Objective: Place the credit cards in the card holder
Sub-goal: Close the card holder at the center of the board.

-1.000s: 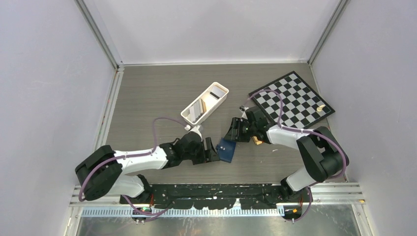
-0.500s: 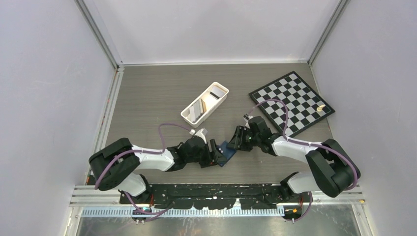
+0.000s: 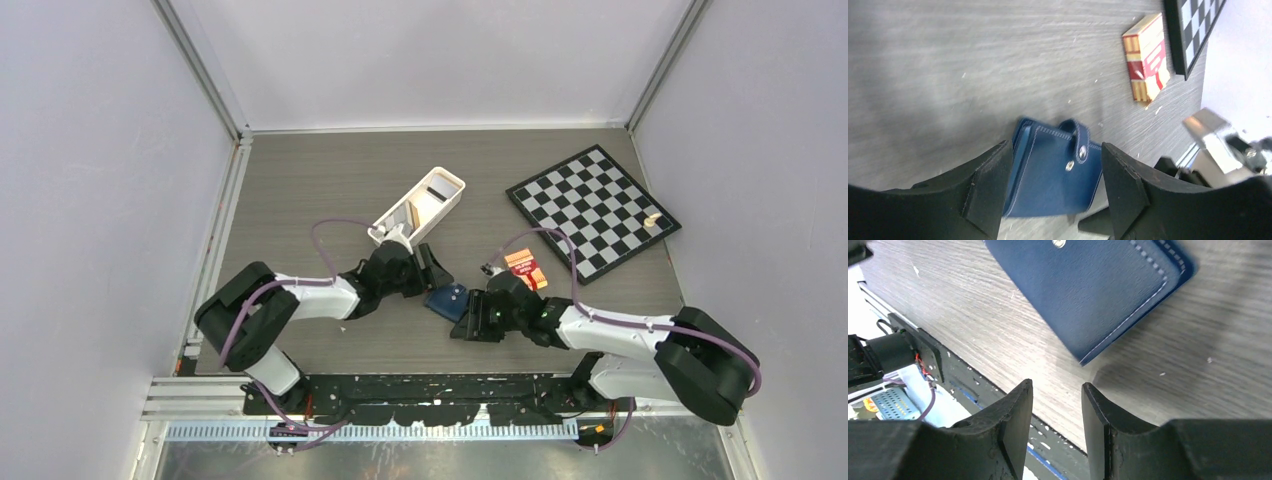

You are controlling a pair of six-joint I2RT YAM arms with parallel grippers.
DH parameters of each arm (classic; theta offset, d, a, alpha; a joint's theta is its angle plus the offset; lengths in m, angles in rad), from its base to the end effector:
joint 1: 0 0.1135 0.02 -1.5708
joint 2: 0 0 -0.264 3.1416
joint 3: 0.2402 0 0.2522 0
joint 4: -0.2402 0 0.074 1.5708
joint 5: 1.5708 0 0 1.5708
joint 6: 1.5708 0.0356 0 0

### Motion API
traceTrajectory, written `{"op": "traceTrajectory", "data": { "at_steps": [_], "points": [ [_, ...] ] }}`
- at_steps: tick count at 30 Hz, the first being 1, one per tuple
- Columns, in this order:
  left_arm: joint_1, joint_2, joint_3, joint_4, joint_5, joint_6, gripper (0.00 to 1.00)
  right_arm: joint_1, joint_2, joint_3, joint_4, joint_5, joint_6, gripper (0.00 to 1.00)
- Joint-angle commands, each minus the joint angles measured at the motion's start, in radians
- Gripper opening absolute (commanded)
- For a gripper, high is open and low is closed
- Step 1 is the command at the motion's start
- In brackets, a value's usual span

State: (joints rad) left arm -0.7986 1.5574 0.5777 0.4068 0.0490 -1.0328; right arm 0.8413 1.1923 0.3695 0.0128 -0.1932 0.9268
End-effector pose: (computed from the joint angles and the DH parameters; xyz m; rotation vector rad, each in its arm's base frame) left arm 0.2045 -0.2124 0.1481 -0.2444 2.3479 -1.0552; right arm 0.1336 0.1597 0.1412 0.0106 2.6350 0.9760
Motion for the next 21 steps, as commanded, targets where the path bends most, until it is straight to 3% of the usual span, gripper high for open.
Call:
{"op": "traceTrajectory", "data": {
  "at_steps": [1, 5, 9, 13, 17, 21],
  "points": [
    [0.021, 0.065, 0.077, 0.14, 0.015, 0.115, 0.66, 0.031, -0.062, 0.009, -0.034, -0.004, 0.086, 0.46],
    [0.041, 0.05, 0.136, 0.05, 0.016, 0.172, 0.66, 0.031, -0.171, 0.091, -0.245, 0.096, 0.01, 0.52],
    [0.041, -0.063, 0.181, -0.21, -0.108, 0.238, 0.66, 0.03, -0.231, 0.222, -0.452, 0.241, -0.15, 0.62],
    [0.039, -0.184, 0.162, -0.395, -0.157, 0.165, 0.66, 0.015, -0.176, 0.323, -0.516, 0.301, -0.317, 0.61],
    [0.01, -0.224, 0.077, -0.377, -0.105, 0.049, 0.64, -0.04, -0.078, 0.37, -0.473, 0.289, -0.406, 0.57],
    [-0.043, -0.218, -0.03, -0.239, -0.064, -0.072, 0.63, -0.146, 0.012, 0.361, -0.339, 0.163, -0.44, 0.58]
  ]
}}
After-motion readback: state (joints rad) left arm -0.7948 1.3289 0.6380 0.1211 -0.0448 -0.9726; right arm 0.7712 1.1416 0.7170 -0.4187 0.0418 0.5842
